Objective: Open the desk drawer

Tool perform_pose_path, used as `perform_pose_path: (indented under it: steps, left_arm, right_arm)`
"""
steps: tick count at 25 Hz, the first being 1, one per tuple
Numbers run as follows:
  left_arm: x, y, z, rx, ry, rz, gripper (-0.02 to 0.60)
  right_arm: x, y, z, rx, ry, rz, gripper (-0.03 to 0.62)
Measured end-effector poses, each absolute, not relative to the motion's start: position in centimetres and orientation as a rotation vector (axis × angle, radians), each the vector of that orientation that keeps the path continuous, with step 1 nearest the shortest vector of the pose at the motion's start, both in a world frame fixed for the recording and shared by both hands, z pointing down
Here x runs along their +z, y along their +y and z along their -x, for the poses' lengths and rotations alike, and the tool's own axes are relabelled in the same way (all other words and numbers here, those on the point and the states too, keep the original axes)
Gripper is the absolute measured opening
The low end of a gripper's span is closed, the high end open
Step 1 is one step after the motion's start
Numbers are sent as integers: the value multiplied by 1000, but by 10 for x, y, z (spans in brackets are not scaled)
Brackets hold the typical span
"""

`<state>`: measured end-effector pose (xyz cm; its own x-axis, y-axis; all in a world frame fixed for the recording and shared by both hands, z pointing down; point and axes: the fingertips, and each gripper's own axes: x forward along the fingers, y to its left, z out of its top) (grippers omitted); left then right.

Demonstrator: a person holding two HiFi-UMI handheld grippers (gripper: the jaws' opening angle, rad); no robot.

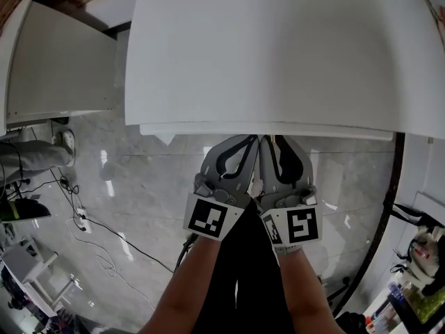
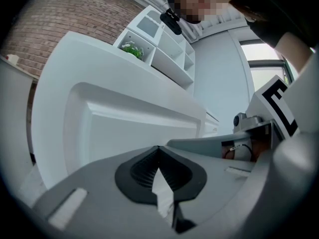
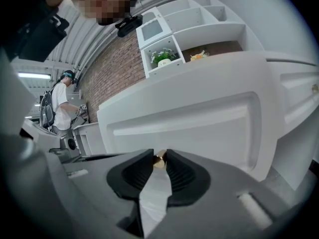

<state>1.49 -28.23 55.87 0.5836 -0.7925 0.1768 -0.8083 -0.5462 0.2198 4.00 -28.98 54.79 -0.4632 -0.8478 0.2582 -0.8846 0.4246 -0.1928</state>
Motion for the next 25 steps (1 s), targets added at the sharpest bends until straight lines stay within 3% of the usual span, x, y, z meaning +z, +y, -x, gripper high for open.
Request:
perform_pose_path:
  steps: [25]
  left_arm:
    - [555, -249, -20, 139, -1280, -2579, -14]
  right_arm:
    - [547, -250, -43, 483, -2529, -1555, 76]
